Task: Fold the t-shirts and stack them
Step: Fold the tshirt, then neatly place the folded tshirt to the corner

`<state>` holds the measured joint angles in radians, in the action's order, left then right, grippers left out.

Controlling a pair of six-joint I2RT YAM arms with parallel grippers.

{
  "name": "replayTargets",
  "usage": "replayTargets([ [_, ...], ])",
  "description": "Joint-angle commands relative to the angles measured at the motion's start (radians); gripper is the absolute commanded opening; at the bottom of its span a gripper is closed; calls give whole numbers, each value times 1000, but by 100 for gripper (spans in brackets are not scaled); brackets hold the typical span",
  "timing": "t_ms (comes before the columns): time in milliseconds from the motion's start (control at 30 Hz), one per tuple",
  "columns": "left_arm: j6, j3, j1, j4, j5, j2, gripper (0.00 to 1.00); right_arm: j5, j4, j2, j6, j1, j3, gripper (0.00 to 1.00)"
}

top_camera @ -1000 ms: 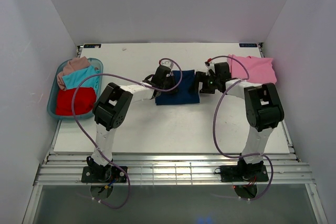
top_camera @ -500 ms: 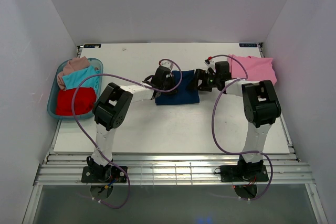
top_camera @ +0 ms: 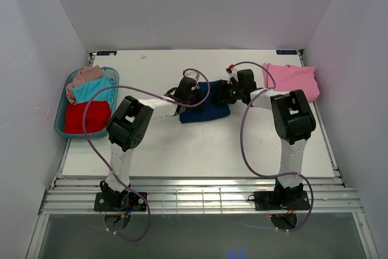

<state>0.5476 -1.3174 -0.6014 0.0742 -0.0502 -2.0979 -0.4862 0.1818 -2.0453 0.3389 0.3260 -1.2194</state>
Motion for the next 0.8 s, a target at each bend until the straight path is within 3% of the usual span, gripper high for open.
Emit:
replayTargets([
  [0, -3, 14, 2, -21, 7, 59, 17, 86, -166, -56, -32, 12, 0, 54],
  [67, -3, 15, 2, -17, 7, 61, 17, 110, -185, -55, -46, 12, -6, 34],
  [233, 3, 21, 2, -8, 4, 67, 16, 149, -248, -61, -80, 13, -32, 9],
  [400, -5, -2, 2, -11, 24, 102, 16, 253, -346, -55, -107, 25, -103, 8],
  [600, -26, -14, 22, -59, 98, 283, 16, 481, -576, -38, -219, 25, -334, 8],
  [767, -23, 99, 45, -65, 119, 481, 16, 638, -708, -39, -320, 4, -495, 8],
])
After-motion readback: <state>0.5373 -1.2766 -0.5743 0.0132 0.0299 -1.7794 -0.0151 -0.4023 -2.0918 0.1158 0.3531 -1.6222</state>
